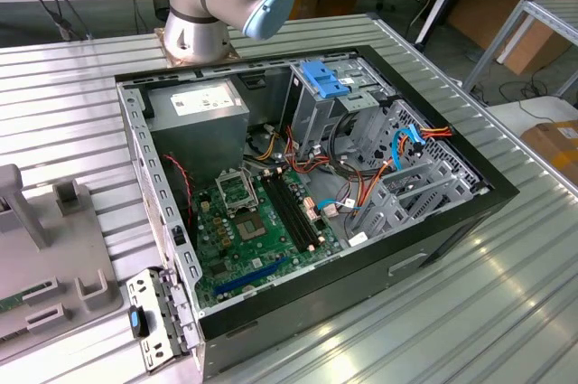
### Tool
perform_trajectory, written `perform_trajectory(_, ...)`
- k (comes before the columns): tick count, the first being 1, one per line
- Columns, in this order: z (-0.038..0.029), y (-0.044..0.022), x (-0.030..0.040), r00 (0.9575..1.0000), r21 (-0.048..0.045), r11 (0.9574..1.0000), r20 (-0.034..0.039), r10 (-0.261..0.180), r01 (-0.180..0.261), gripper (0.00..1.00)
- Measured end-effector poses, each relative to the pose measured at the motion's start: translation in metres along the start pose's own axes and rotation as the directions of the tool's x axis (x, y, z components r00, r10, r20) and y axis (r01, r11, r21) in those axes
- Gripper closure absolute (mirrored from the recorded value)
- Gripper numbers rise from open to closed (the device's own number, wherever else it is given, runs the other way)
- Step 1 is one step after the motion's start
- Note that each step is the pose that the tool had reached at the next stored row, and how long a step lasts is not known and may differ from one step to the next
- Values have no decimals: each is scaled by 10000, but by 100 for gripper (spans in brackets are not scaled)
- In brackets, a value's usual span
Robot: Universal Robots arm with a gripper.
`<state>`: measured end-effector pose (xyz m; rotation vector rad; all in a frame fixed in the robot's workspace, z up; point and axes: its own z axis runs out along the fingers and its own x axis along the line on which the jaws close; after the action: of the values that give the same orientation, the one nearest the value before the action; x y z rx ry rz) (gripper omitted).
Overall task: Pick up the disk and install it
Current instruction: 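Pick up the disk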
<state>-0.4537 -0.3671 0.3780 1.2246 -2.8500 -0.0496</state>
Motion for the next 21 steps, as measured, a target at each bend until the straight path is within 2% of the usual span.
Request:
perform_trajectory(2,0,0,0,9982,12,9982,-26,-606,606,89)
perform_trajectory(4,0,0,0,9958,18,9959,-39,-910,910,89)
perform_trajectory(5,0,0,0,9918,23,9918,-54,-1280,1280,89)
perform_trajectory(7,0,0,0,9797,28,9797,-80,-2005,2005,89)
perform_trajectory(8,0,0,0,9713,26,9713,-88,-2377,2378,89)
perform_trajectory(10,0,0,0,9633,20,9633,-86,-2683,2684,89)
perform_trajectory(11,0,1,-1,9550,13,9550,-81,-2966,2966,89)
perform_trajectory(12,0,0,0,9431,3,9431,-75,-3325,3325,89)
perform_trajectory(14,0,0,0,9309,-4,9309,-68,-3653,3653,89)
perform_trajectory(15,0,0,0,9200,-11,9200,-62,-3918,3918,89)
perform_trajectory(16,0,0,0,9067,-18,9067,-55,-4217,4217,89)
perform_trajectory(18,0,0,0,8870,-32,8870,-30,-4618,4618,89)
perform_trajectory(19,-1,0,0,8807,-39,8807,-16,-4736,4736,89)
perform_trajectory(20,0,0,0,8714,-47,8713,9,-4907,4907,89)
perform_trajectory(21,0,0,0,8645,-54,8645,26,-5026,5026,89)
